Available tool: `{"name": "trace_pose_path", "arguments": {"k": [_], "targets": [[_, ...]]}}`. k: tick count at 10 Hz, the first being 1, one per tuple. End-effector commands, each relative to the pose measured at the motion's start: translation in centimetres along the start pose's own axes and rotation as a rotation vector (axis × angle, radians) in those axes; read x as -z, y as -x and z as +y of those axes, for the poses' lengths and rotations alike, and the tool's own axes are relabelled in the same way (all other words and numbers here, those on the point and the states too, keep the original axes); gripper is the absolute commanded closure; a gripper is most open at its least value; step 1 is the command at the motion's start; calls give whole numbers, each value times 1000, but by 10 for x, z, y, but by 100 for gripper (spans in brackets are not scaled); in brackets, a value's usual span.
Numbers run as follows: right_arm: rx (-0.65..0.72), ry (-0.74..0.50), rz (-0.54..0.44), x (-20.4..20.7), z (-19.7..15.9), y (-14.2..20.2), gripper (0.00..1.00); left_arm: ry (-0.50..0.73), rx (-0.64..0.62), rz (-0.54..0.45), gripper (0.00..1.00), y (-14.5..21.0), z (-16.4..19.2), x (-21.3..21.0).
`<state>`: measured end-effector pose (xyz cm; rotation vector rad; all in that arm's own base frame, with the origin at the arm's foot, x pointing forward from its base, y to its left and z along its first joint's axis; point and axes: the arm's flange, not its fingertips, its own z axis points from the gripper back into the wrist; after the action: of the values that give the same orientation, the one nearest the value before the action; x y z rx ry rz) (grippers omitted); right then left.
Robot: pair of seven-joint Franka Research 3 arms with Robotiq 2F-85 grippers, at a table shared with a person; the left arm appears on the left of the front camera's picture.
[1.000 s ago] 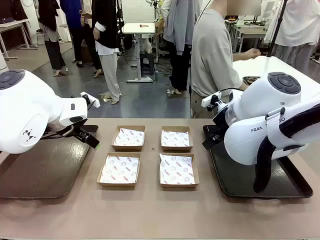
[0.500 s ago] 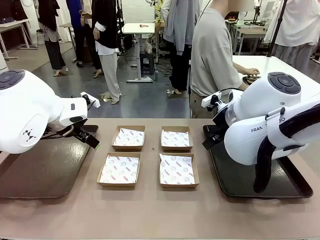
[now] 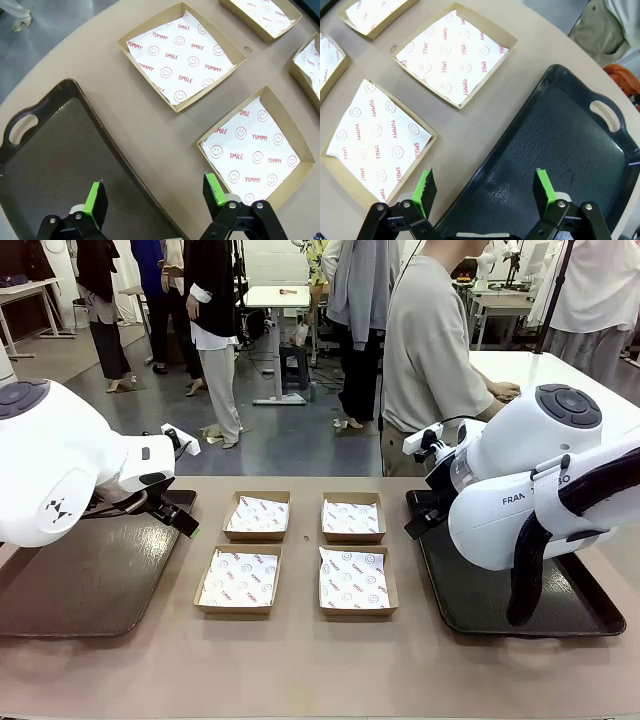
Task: Individually package the donuts and arrange them on the tray.
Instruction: Pick up one Paper togo box.
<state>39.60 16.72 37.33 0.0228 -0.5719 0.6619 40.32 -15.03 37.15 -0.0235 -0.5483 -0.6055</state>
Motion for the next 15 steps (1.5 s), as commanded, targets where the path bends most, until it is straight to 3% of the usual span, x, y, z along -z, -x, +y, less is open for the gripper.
{"name": "trace_pose_path", "arguments": {"k": [1, 5, 8, 11, 14, 15], "targets": [[0, 0, 0, 0, 0, 0, 0, 0, 0, 0, 0, 0, 0, 0], [0, 0, 0, 0, 0, 0, 0, 0, 0, 0, 0, 0, 0, 0], [10, -45, 111, -63, 16, 68, 0, 65, 74, 39, 0, 61, -4, -55], [67, -72, 205, -114, 26, 135, 0, 140, 104, 184, 0, 128, -11, -94], [135, -72, 318, -124, 37, 180, 0, 201, 83, 251, 0, 167, -29, -110], [114, -22, 315, -117, 30, 178, 0, 192, 65, 227, 0, 165, -29, -105]]}}
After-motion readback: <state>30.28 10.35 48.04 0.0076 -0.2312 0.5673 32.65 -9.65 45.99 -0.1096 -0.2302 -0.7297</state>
